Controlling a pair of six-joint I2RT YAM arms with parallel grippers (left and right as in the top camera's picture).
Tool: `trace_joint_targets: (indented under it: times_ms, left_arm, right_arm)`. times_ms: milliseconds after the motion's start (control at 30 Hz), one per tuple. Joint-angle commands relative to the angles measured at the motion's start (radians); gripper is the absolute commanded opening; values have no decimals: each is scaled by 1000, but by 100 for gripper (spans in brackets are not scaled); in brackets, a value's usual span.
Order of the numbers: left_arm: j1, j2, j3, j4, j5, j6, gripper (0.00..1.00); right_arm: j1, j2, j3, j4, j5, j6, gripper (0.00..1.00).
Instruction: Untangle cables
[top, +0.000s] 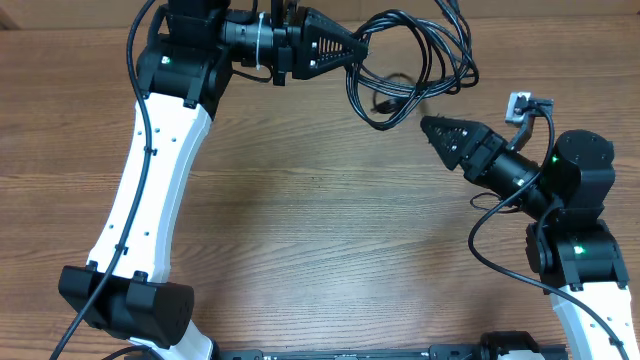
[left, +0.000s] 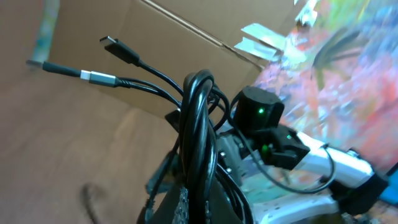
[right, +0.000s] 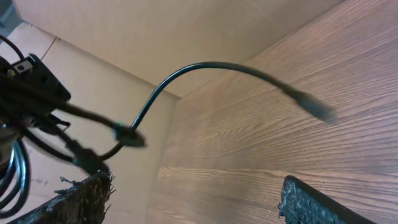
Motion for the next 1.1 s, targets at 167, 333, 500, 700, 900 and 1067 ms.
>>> trace_joint_targets:
  times_ms: [167,333,500,700,900,1067]
  left_arm:
    - [51,-19,14,-21,16,152,4]
    - [85,-19,14,-115,-53,151,4]
    - [97,-19,14,-253,-194,161,4]
    - [96,-19,14,-406,-301,359,4]
    - [95,-19,14,-599,-391,579,4]
    - [95,-19,14,-801,-458,832,4]
  right_arm:
    - [-7,-21,3,6,-27,-28,87]
    - [-7,-23,3,4,-24,-27,87]
    - [-7,-23,3,2,-29,-34,87]
    - [-7,-23,3,6,-105,-141,87]
    - [-7,-23,3,14,-211,-296,87]
    - [-7,-23,3,11,-285,-441,89]
